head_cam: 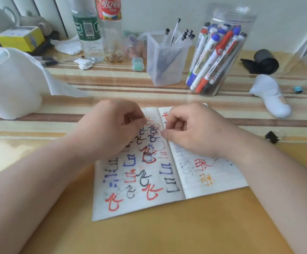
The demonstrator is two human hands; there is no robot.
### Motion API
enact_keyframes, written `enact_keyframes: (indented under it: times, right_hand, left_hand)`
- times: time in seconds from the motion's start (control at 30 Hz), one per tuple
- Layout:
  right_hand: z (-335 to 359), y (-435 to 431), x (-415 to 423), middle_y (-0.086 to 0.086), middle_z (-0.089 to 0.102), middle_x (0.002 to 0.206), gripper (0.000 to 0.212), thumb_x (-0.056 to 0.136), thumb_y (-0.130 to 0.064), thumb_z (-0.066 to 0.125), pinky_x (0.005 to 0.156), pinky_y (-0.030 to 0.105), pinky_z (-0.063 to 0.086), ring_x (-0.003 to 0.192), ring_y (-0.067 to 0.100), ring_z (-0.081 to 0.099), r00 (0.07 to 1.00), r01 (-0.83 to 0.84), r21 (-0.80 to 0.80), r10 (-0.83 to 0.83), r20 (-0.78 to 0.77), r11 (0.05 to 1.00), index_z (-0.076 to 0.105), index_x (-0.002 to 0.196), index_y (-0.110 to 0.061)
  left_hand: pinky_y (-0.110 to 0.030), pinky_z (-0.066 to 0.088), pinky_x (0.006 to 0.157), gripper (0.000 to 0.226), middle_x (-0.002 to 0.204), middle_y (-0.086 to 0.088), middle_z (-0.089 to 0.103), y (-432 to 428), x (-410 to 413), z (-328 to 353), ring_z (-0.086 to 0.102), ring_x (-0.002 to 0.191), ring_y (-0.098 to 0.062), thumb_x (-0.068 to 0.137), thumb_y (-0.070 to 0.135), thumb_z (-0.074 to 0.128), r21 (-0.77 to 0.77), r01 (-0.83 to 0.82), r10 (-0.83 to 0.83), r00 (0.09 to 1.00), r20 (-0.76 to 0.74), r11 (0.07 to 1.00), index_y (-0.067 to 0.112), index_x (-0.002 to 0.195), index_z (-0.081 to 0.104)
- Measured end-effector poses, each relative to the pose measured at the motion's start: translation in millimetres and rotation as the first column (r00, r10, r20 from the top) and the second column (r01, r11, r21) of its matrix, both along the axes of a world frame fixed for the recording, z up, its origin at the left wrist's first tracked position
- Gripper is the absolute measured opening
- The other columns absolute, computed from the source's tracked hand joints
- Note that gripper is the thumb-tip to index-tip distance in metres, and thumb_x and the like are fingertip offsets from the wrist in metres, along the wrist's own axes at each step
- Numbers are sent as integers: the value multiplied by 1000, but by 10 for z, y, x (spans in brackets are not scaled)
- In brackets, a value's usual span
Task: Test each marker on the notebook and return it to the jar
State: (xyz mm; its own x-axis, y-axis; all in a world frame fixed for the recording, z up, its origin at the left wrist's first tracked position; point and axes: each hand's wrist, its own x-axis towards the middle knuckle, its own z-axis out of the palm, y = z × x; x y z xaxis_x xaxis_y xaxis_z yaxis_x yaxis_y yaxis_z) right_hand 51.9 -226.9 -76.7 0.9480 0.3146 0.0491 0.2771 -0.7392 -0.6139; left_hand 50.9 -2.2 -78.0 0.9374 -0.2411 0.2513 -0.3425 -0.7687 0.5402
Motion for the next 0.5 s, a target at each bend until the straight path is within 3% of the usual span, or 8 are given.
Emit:
enact_keyframes:
  times: [0.23,0.4,0.5]
  right_hand:
    - [-16,-34,0,-18,62,60,17,85,-33,79,53,16,44,53,1,54,1000,-13,38,13,-12,999,69,75,-25]
    - [-29,-36,12,-16,63,62,16,85,-33,80,55,20,47,54,1,54,1000,-18,52,18,2,998,69,76,-24]
    - [-27,-28,3,-16,65,65,15,85,-33,80,56,21,49,55,0,56,1000,-11,73,10,15,997,70,77,-25]
  left_hand:
    - [0,39,67,12,70,21,66,6,1,29,57,76,13,93,30,70,-26,21,-21,1000,16,999,38,84,69]
    - [0,39,67,14,71,23,66,15,-2,21,58,76,12,91,29,71,-60,32,-29,998,57,998,40,83,68]
    - [-1,40,68,10,86,30,66,35,-14,13,60,78,8,90,32,70,-88,32,-25,997,73,996,40,84,69]
